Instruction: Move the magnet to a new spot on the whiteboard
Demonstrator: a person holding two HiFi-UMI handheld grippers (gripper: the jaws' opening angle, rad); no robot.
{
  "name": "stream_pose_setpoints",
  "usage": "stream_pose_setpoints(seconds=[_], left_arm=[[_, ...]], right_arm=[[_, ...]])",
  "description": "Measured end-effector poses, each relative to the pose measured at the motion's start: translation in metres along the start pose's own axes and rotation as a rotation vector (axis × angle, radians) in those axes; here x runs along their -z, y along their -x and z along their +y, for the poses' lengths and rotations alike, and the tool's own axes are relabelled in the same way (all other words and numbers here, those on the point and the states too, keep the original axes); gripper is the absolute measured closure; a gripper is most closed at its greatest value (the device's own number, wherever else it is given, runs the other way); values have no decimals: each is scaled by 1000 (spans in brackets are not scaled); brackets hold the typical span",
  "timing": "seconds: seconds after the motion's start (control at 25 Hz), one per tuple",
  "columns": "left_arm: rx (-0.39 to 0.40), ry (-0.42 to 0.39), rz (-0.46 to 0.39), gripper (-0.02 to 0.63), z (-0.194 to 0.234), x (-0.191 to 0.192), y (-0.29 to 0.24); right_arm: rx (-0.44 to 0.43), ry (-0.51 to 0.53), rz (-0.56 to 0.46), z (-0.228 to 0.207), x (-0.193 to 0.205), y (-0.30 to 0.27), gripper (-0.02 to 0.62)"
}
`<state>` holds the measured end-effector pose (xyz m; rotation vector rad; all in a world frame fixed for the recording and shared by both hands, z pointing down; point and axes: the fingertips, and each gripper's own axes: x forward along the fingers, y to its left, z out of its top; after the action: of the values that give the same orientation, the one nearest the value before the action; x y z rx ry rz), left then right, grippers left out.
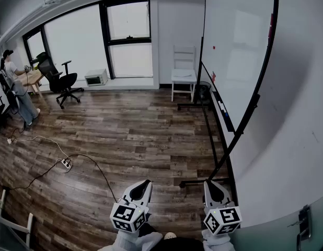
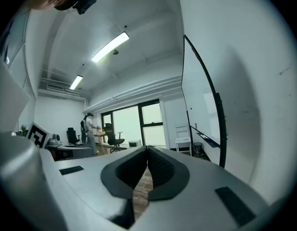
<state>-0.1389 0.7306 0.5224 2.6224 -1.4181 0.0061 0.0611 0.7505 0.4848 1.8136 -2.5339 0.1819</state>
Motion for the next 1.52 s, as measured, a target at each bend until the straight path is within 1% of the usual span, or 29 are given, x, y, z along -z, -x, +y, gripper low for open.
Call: stream_pose_setpoints(seconds=[0.32, 0.52, 0.76, 0.88, 1.12, 1.16, 1.24, 1.28, 1.52], left_arm=[[-5, 2, 11, 586, -1, 3, 4], [3, -5, 12, 586, -7, 1, 0], [-7, 8, 20, 586, -11, 6, -1], [0, 9, 33, 586, -13, 12, -7], [-11, 17, 21, 584, -2, 6, -29], [-8, 19, 23, 575, 0, 6, -34], [3, 24, 30, 482, 5, 6, -46], [7, 27, 32, 461, 9, 6, -52], [3, 42, 32, 407, 49, -3, -102]], right_arm=[[-9, 4, 5, 4, 1, 1, 569], [0, -16, -22, -2, -4, 3, 568], [-5, -47, 3, -7, 5, 2, 568], [-3, -63, 10, -12, 8, 0, 568], [2, -65, 19, -22, 8, -18, 568], [1, -63, 21, -24, 8, -23, 568], [2, -62, 22, -27, 8, -33, 568], [4, -62, 22, -29, 7, -39, 568], [8, -62, 30, -43, 2, -100, 568]])
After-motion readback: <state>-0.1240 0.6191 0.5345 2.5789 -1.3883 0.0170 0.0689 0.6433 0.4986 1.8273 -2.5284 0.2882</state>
